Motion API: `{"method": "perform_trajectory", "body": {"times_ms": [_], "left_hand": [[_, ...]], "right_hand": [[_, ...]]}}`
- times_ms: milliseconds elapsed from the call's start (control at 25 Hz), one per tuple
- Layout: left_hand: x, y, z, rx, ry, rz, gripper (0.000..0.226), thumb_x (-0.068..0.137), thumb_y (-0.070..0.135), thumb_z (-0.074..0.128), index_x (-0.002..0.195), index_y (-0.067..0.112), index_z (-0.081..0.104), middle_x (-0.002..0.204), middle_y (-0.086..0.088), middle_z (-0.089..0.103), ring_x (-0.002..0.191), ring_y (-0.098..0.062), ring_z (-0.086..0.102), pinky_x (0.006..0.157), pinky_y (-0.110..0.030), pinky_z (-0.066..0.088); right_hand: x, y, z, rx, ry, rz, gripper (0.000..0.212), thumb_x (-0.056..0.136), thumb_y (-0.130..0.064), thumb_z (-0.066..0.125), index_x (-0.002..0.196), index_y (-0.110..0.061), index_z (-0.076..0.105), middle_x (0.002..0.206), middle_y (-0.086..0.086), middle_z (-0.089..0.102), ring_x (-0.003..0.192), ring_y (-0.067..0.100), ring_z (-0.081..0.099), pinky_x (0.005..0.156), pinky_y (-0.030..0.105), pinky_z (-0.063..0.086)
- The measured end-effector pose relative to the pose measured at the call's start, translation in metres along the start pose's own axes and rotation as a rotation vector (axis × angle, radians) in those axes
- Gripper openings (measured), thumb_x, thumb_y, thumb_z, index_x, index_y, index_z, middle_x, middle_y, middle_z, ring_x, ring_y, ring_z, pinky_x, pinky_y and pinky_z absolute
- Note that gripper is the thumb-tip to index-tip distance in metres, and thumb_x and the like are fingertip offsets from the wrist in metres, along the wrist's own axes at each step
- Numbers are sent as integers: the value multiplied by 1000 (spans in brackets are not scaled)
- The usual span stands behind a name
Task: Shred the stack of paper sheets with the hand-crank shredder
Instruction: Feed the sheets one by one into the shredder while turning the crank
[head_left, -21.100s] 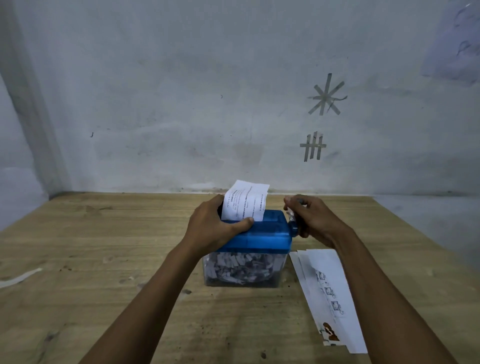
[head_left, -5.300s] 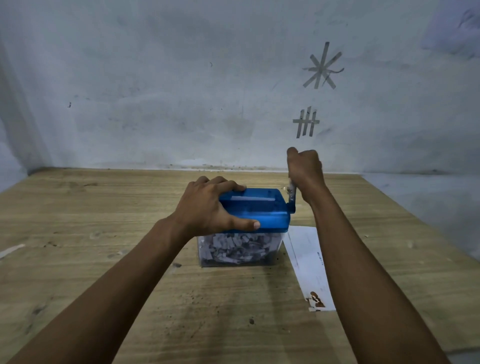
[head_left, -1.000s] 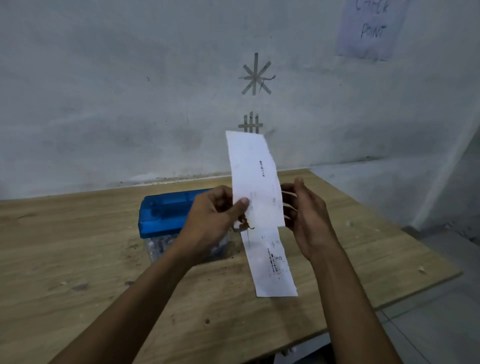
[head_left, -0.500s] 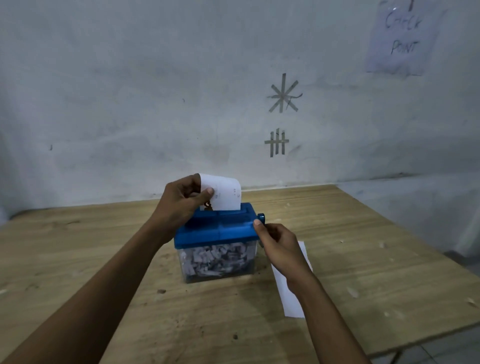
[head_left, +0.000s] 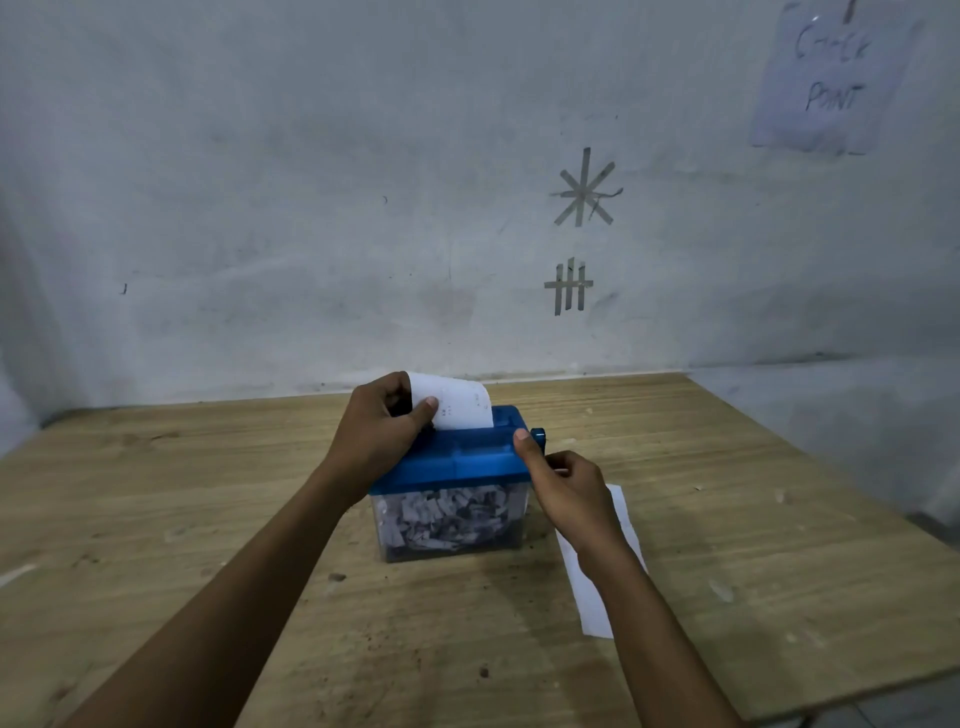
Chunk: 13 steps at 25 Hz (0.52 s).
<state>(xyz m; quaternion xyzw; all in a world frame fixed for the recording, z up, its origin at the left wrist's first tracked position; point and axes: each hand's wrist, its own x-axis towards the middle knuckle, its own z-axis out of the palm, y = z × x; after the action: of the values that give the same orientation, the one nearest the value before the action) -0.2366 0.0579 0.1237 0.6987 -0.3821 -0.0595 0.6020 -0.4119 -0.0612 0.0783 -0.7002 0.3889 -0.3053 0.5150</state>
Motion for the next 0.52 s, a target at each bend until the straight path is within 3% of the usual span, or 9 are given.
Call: {"method": "perform_trajectory", "body": {"times_ms": [80,200,360,520], "left_hand": [[0,-3,2,35,13,23,2,95,17,69,94,17,67,91,6,72,82,-3,67,69,-18,54],[0,-7,2,25,42,33,3,95,18,69,98,17,68,94,8,73,88,-5,68,79,-28,57],[-3,-8,4,0,29,56,8,96,17,69,99,23,68,96,14,72,89,1,67,81,-25,57],[-3,-10,2,-12,28,81,7,96,16,68,102,20,69,96,14,73,88,2,68,78,-22,56]], "right_hand": [[4,-3,-7,-8,17,12,66,73,-79,64,92,-17,68,87,1,71,85,16,66,68,29,50],[5,-14,-12,-82,56,-63,56,76,-67,72,100,-18,60,92,3,68,84,15,64,58,25,45],[6,-24,-14,-302,57,-270,36,88,-54,68,107,-27,56,82,-3,61,66,6,57,48,17,37],[6,-20,-14,-269,56,-262,40,88,-57,66,110,-26,54,85,-1,62,72,10,61,53,21,40]]}}
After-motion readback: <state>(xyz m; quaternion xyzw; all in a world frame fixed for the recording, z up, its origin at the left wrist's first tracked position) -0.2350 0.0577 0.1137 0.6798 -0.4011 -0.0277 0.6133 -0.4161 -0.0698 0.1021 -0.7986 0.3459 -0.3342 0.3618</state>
